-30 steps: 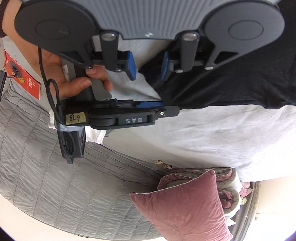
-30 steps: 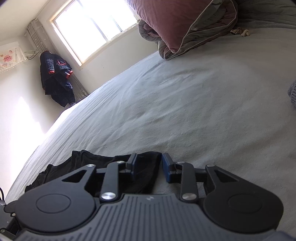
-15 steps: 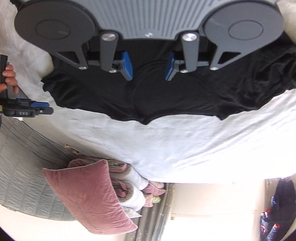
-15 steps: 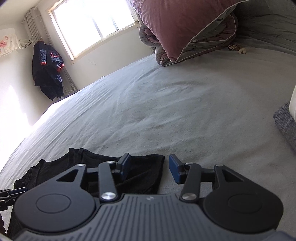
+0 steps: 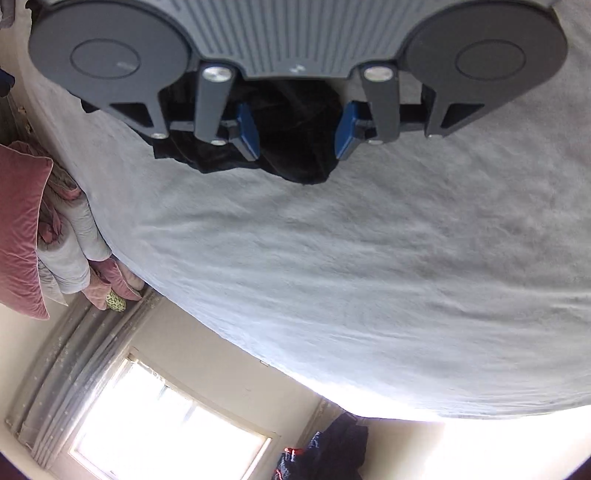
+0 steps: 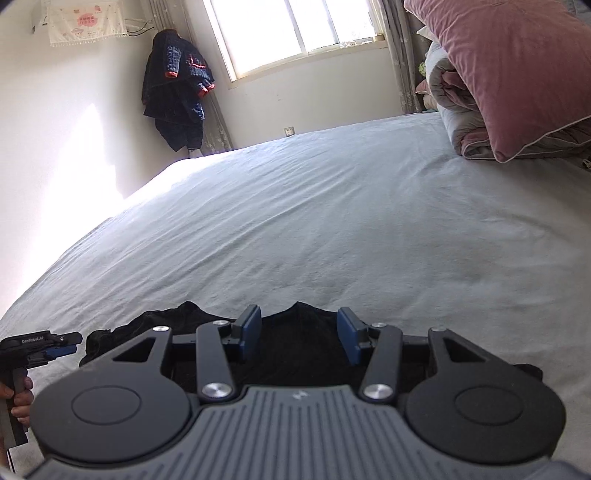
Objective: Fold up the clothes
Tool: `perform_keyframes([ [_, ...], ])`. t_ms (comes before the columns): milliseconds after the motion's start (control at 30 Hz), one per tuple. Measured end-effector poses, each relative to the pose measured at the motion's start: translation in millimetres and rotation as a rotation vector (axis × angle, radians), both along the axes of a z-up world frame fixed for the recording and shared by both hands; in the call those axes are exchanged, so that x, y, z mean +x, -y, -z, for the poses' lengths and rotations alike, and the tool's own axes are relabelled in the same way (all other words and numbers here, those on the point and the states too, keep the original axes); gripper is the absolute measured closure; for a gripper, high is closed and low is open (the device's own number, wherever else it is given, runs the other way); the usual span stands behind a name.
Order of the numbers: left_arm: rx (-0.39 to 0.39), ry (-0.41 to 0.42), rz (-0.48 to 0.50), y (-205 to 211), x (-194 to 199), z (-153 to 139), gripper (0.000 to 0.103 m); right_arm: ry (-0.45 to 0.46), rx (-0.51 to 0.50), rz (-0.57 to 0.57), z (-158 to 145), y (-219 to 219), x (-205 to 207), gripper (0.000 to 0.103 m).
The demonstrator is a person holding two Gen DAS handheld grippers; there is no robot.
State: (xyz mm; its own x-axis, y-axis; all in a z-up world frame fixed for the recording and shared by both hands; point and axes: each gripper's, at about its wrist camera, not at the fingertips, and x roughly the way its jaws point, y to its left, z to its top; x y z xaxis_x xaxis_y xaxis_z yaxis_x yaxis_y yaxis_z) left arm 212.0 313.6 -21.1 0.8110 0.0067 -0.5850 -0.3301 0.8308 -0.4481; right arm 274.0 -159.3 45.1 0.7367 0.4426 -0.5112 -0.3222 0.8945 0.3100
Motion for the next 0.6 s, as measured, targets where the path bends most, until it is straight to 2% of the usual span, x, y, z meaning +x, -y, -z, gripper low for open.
perform_keyframes([
  [33,-0.040,-0.003,-0.008,-8,-2,10,0.059,-0.011,0.025,-0.040,1,-17,5,0.053],
  [67,-0.082,-0.004,-0.015,-16,-4,19,0.064,-0.024,0.050,-0.078,2,-33,10,0.053],
  [133,-0.181,0.024,-0.033,-29,-7,26,0.070,-0.055,0.094,-0.150,6,-66,19,0.053],
  [167,-0.228,0.037,-0.040,-35,-9,30,0.071,-0.069,0.111,-0.186,10,-84,24,0.053],
  [233,-0.255,0.045,-0.035,-37,-12,32,0.073,-0.098,0.139,-0.255,17,-120,33,0.053],
  [267,-0.256,0.042,-0.025,-35,-11,32,0.077,-0.108,0.140,-0.286,20,-139,37,0.054],
  [467,-0.256,0.026,0.039,-18,-4,32,0.080,-0.130,0.037,-0.415,45,-239,51,0.058],
  [533,-0.204,0.042,0.048,-14,-4,29,0.080,-0.135,-0.013,-0.441,54,-266,55,0.066],
  [600,-0.146,0.086,0.069,-9,-5,25,0.080,-0.138,-0.066,-0.445,61,-283,58,0.069],
])
